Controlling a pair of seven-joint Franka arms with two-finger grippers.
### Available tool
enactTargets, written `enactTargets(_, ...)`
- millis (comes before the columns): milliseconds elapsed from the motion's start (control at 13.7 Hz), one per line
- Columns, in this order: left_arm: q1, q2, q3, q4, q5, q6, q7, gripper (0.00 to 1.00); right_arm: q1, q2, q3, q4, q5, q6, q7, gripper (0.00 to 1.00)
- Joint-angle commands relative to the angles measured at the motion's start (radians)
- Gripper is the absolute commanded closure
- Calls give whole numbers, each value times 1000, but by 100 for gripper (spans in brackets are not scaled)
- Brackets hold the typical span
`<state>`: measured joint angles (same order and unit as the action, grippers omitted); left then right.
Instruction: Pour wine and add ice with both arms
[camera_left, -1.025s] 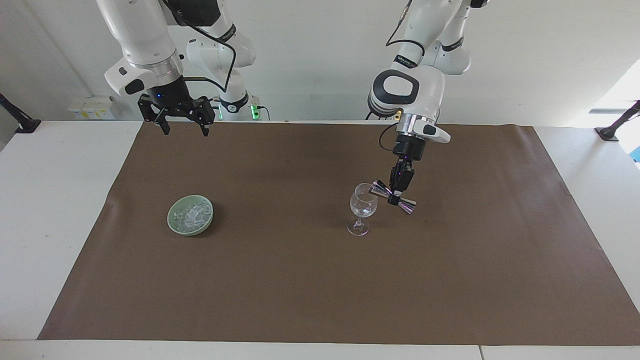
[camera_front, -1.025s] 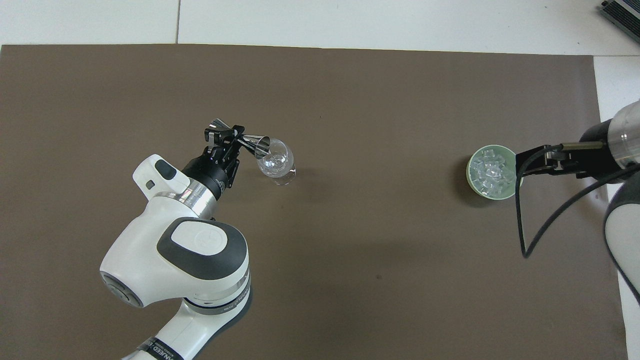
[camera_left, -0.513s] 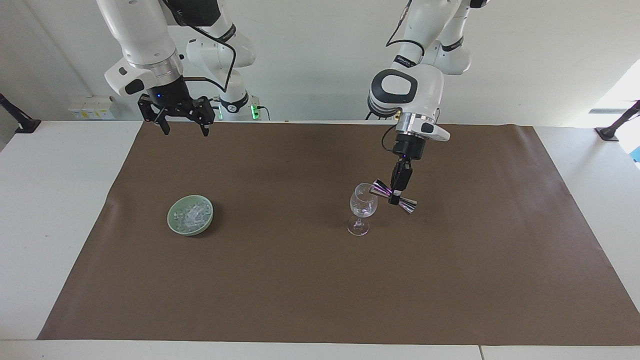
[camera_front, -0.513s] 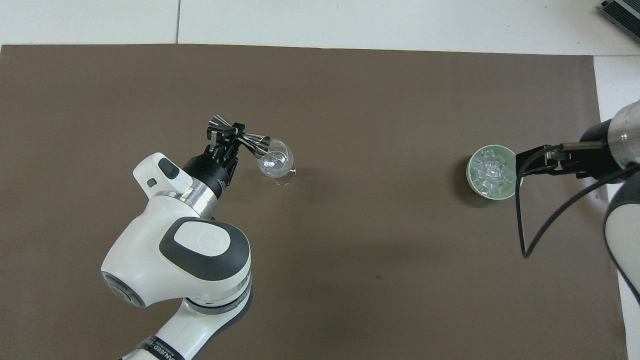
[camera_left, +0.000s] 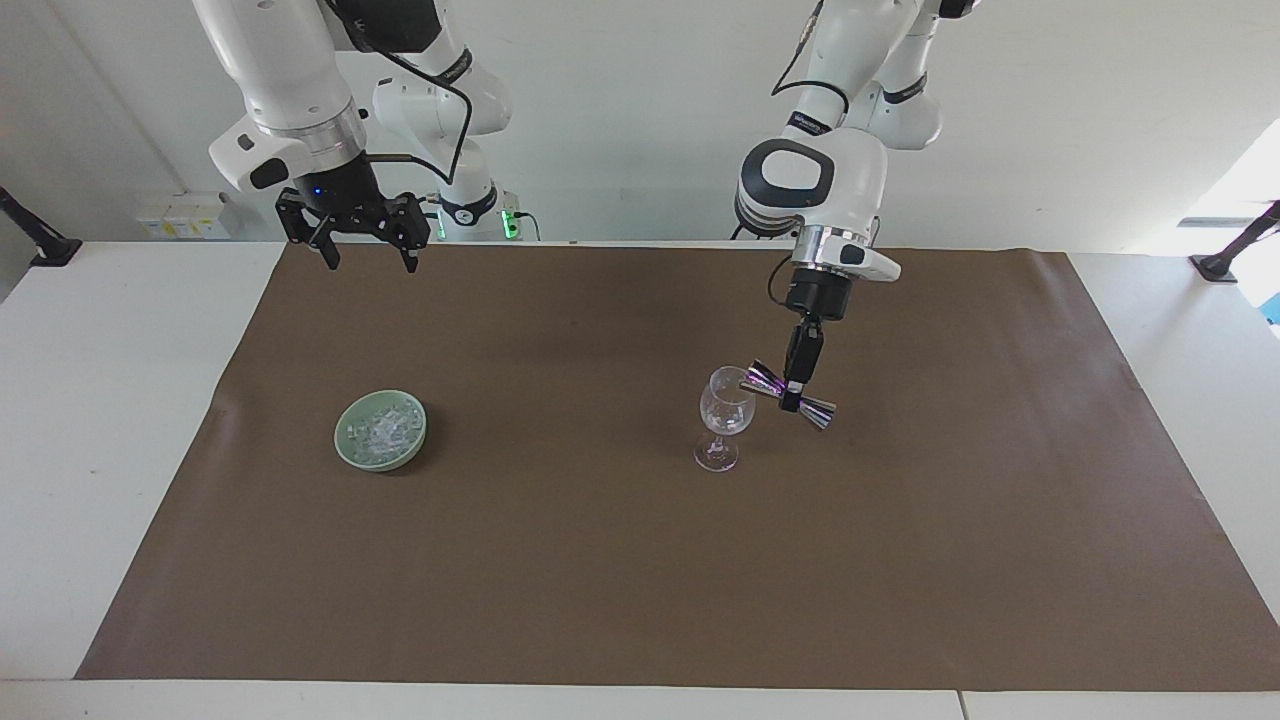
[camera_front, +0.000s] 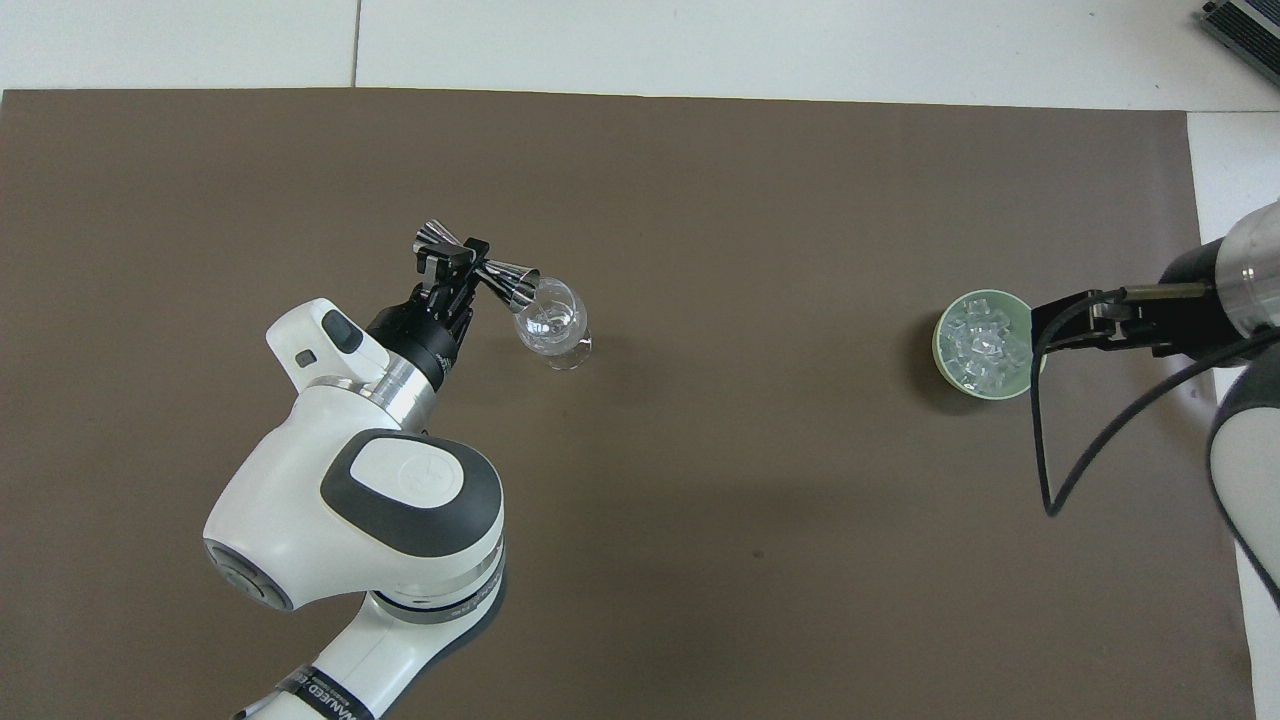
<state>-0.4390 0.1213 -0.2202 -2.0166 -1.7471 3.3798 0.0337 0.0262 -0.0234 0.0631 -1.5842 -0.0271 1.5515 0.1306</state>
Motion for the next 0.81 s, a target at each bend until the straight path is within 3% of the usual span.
enactTargets(0,-21,18,12,25,15,27,44,100,-5,-12,3,-11,1,-7,-23,0)
enactTargets(732,-41,28,12,36,35,65,84,100,-5,-12,3,-11,1,-7,-22,0)
